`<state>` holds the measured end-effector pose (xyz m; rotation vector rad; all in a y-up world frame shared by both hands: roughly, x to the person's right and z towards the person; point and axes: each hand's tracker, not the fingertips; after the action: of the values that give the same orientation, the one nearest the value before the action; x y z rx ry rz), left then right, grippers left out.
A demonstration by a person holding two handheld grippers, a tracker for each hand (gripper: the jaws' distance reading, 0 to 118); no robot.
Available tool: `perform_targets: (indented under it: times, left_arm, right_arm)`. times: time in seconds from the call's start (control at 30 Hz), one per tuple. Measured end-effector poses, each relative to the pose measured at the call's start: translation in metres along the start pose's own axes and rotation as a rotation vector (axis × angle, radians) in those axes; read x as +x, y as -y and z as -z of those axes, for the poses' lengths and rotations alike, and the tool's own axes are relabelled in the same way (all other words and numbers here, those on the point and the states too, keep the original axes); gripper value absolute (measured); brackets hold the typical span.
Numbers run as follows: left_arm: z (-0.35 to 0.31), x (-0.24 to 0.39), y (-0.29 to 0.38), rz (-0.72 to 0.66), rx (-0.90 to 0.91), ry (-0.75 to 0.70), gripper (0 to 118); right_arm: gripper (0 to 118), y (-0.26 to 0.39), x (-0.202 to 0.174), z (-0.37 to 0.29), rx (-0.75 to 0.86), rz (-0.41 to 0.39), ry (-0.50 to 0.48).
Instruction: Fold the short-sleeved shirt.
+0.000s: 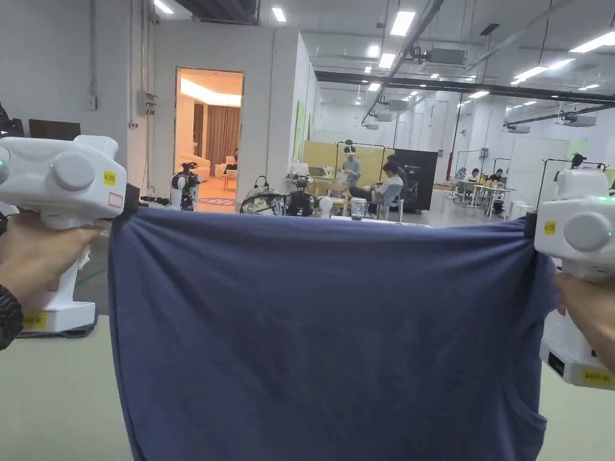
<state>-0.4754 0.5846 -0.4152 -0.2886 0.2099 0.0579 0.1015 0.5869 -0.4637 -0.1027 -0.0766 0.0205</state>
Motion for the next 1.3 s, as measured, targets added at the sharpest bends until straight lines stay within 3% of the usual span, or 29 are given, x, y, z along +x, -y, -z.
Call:
perform_targets:
  times: [0.33,0.57,0.97,1.3]
  left_arm:
    - [0.041,0.017,-0.059,0.022,0.075,-0.037,0]
    - [0.061,0.021,-0.054,0.059,0.100,-0.049,0]
    - [0.061,0.015,0.067,0.079,-0.017,-0.002,0]
    - [-0.018,-0.001,0.156,0.028,-0.040,0.046,0]
  right_arm:
    - [0,-0.046,-0.018,0.048,0.090,-0.040,0.035]
    - [0,-0.025,-0.021,0.065,0.104,-0.053,0.036]
    - [0,0.098,-0.002,0.028,-0.044,-0.086,0.034]
    - [0,0.165,0.024,-0.073,-0.111,-0.085,0.010]
